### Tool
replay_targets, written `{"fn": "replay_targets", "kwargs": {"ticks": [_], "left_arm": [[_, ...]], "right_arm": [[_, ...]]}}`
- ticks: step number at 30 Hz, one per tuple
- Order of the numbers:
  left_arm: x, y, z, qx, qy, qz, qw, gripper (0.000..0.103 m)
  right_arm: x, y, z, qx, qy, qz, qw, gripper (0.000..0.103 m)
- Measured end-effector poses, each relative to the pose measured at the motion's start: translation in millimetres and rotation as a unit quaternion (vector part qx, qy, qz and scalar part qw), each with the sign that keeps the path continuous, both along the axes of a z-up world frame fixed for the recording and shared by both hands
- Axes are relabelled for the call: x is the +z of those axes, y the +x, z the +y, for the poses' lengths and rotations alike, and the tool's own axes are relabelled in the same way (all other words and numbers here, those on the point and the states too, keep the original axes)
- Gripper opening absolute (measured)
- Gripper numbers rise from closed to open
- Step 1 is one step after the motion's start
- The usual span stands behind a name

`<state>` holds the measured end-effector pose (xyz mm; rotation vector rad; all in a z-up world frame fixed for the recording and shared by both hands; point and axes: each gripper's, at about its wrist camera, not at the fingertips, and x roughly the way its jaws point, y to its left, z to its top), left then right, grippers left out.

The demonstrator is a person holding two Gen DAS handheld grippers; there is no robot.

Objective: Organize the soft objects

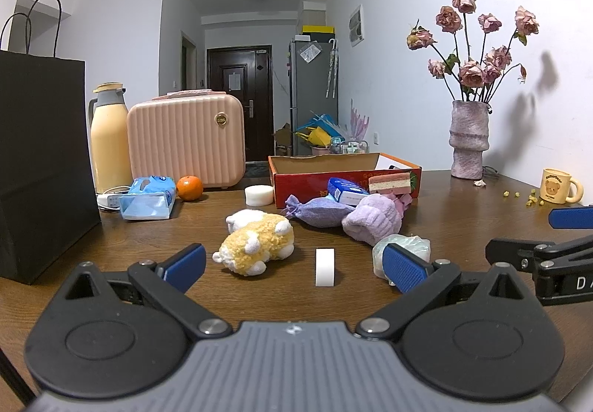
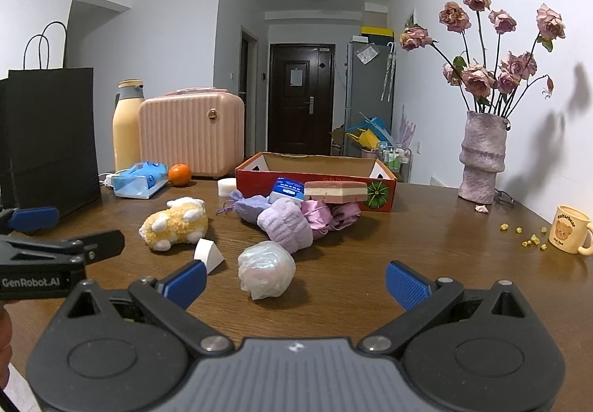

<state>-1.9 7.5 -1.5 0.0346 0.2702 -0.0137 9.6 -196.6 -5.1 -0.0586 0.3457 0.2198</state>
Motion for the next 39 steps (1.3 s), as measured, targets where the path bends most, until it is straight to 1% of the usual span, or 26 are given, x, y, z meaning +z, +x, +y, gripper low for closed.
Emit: {"fn": "replay_targets", "kwargs": {"ticks": [11, 22, 39], "left_arm": [[-3.1, 3.8, 7.5, 0.002, -0.001, 0.001, 1.0000, 0.103], [-8.5, 22.9, 15.5, 0.010, 0.001, 0.011, 0.9999, 0.103], [-12.4, 54.7, 26.2, 0.025, -0.003, 0.026, 0.9994, 0.103]], "right_arm": [[0.2, 11.5, 4.9, 0.009, -0.012, 0.004, 1.000, 0.103], [-4.9, 31.9, 19.3, 0.022, -0.023, 0.012, 0.999, 0.103], [-13.2, 70.8, 33.5, 0.027, -0.029, 0.029, 0.999, 0.103]]}}
